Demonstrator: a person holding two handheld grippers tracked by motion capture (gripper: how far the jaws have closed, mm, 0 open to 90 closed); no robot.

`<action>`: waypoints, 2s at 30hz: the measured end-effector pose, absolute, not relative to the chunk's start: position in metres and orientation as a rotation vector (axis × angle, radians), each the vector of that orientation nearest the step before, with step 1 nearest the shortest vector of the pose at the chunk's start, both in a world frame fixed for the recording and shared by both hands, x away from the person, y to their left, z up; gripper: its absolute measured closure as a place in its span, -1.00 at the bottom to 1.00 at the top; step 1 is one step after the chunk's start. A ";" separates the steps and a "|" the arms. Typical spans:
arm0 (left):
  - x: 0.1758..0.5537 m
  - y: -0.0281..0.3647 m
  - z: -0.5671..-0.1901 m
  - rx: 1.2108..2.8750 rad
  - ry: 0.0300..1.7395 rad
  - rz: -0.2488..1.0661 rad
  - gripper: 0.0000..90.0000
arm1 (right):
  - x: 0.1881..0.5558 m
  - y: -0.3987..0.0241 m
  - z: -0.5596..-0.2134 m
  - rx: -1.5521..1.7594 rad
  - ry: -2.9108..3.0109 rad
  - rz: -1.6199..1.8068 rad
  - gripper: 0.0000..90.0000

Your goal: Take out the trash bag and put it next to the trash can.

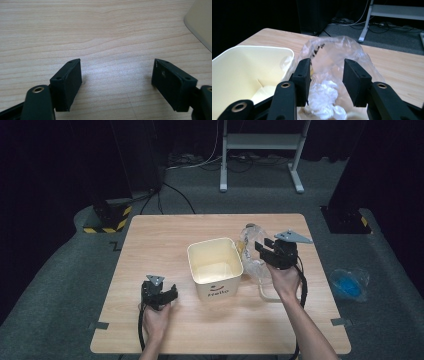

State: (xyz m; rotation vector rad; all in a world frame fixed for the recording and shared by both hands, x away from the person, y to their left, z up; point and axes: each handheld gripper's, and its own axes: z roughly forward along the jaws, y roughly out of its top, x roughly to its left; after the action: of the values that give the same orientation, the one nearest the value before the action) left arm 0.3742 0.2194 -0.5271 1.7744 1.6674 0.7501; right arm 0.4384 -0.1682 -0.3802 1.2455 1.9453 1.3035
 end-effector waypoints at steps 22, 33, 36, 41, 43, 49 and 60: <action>0.374 0.219 -0.527 1.774 1.666 0.746 -0.46 | 0.412 -0.197 -0.396 1.298 1.928 1.324 0.26; 0.374 0.219 -0.527 1.773 1.667 0.745 -0.46 | 0.400 -0.206 -0.401 1.298 1.923 1.318 0.23; 0.374 0.219 -0.527 1.772 1.667 0.744 -0.47 | 0.398 -0.208 -0.404 1.297 1.922 1.315 0.22; 0.374 0.219 -0.527 1.773 1.666 0.743 -0.46 | 0.393 -0.214 -0.408 1.307 1.914 1.313 0.20; 0.374 0.219 -0.527 1.774 1.666 0.743 -0.47 | 0.391 -0.216 -0.410 1.313 1.912 1.311 0.20; 0.374 0.219 -0.527 1.773 1.666 0.743 -0.47 | 0.385 -0.222 -0.416 1.317 1.912 1.296 0.19; 0.374 0.219 -0.527 1.772 1.665 0.741 -0.47 | 0.373 -0.237 -0.429 1.356 1.888 1.280 0.19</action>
State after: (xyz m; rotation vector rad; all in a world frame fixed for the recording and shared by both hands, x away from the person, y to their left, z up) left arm 0.3741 0.2192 -0.5272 1.7724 1.6654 0.7409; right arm 0.3733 -0.2371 -0.4288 1.3559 1.8881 1.2803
